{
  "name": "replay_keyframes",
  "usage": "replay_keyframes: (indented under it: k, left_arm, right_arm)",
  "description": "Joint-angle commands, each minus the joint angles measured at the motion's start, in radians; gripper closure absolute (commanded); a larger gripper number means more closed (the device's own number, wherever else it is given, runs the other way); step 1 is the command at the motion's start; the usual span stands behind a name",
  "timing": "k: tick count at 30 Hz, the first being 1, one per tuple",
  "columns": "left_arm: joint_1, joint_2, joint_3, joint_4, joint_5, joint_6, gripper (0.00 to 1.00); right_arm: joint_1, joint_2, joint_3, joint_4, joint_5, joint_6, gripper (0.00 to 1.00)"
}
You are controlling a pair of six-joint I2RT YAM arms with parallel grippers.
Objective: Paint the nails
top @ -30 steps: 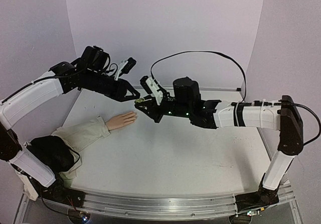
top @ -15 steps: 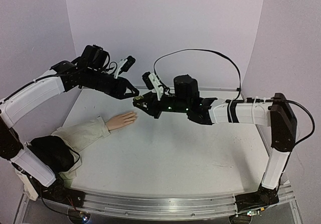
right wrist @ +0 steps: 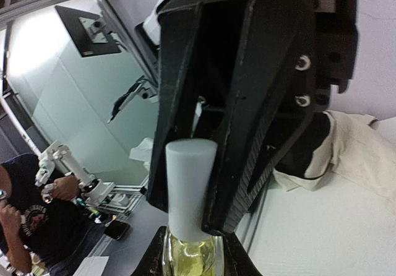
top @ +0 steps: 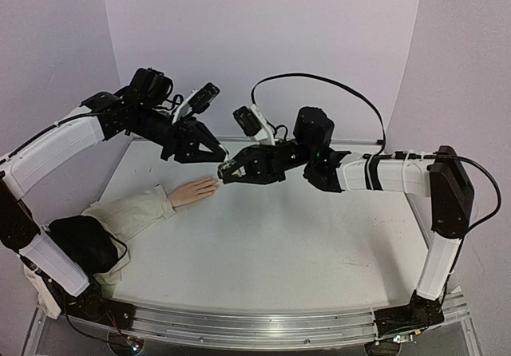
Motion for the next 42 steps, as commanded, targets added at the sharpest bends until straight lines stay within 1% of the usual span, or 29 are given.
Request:
replay_keyframes:
  k: [1,5,6,9,11,13,15,17,18,21,22,24,26,28,29,30,33,35,38,42]
  left_arm:
    - [-0.047,0.066,-0.012,-0.169,0.139,0.081,1.00]
    - [-0.043,0.049,0.018,-0.171,0.081,0.060,1.00]
    - [-0.040,0.047,0.027,-0.172,0.064,0.048,0.98]
    - [-0.031,0.035,0.050,-0.167,-0.006,0.003,0.85]
    - [-0.028,0.015,0.047,-0.143,-0.059,-0.033,0.75]
    - [-0.024,-0.016,0.023,-0.099,-0.143,-0.077,0.60]
    - [-0.016,-0.052,-0.011,-0.056,-0.212,-0.114,0.51]
    - [-0.003,-0.091,-0.046,-0.017,-0.274,-0.155,0.45]
    - [0.002,-0.108,-0.063,-0.006,-0.279,-0.160,0.42]
    - [0.008,-0.164,-0.112,0.028,-0.315,-0.197,0.34]
    - [0.008,-0.180,-0.119,0.032,-0.332,-0.208,0.29]
    - [0.008,-0.196,-0.126,0.044,-0.392,-0.257,0.25]
    - [0.007,-0.212,-0.141,0.088,-0.472,-0.345,0.17]
    - [0.006,-0.232,-0.171,0.173,-0.572,-0.462,0.17]
    - [0.005,-0.239,-0.186,0.212,-0.641,-0.558,0.17]
    - [0.005,-0.244,-0.210,0.263,-0.675,-0.631,0.17]
    - [-0.008,-0.239,-0.262,0.412,-0.701,-0.770,0.19]
    - [-0.037,-0.231,-0.279,0.485,-0.743,-0.782,0.19]
    - [-0.080,-0.208,-0.258,0.508,-0.836,-0.760,0.19]
    - [-0.106,-0.161,-0.239,0.534,-0.881,-0.743,0.19]
  right_arm:
    - [0.006,-0.116,0.060,0.376,-0.026,0.116,1.00]
    - [0.003,-0.133,0.017,0.366,-0.015,0.068,1.00]
    - [-0.003,-0.138,0.001,0.358,-0.005,0.051,1.00]
    - [-0.033,-0.144,-0.038,0.317,0.040,-0.008,1.00]
    - [-0.051,-0.148,-0.060,0.266,0.076,-0.066,1.00]
    - [-0.063,-0.155,-0.072,0.190,0.124,-0.160,1.00]
    - [-0.071,-0.159,-0.080,0.126,0.166,-0.224,1.00]
    - [-0.080,-0.163,-0.087,0.078,0.208,-0.272,1.00]
    - [-0.083,-0.167,-0.092,0.051,0.239,-0.301,1.00]
    - [-0.083,-0.186,-0.095,-0.094,0.355,-0.421,1.00]
    - [-0.082,-0.189,-0.101,-0.123,0.404,-0.445,1.00]
    - [-0.082,-0.202,-0.121,-0.156,0.537,-0.476,1.00]
    - [-0.077,-0.209,-0.138,-0.182,0.666,-0.504,1.00]
    - [-0.062,-0.212,-0.152,-0.199,0.808,-0.534,1.00]
    - [-0.051,-0.210,-0.154,-0.204,0.851,-0.551,1.00]
    - [-0.039,-0.206,-0.155,-0.210,0.909,-0.570,1.00]
    - [0.004,-0.182,-0.136,-0.229,1.050,-0.617,1.00]
    - [0.028,-0.166,-0.118,-0.237,1.102,-0.644,1.00]
    - [0.059,-0.146,-0.089,-0.257,1.167,-0.690,1.00]
    - [0.090,-0.130,-0.068,-0.276,1.207,-0.707,1.00]
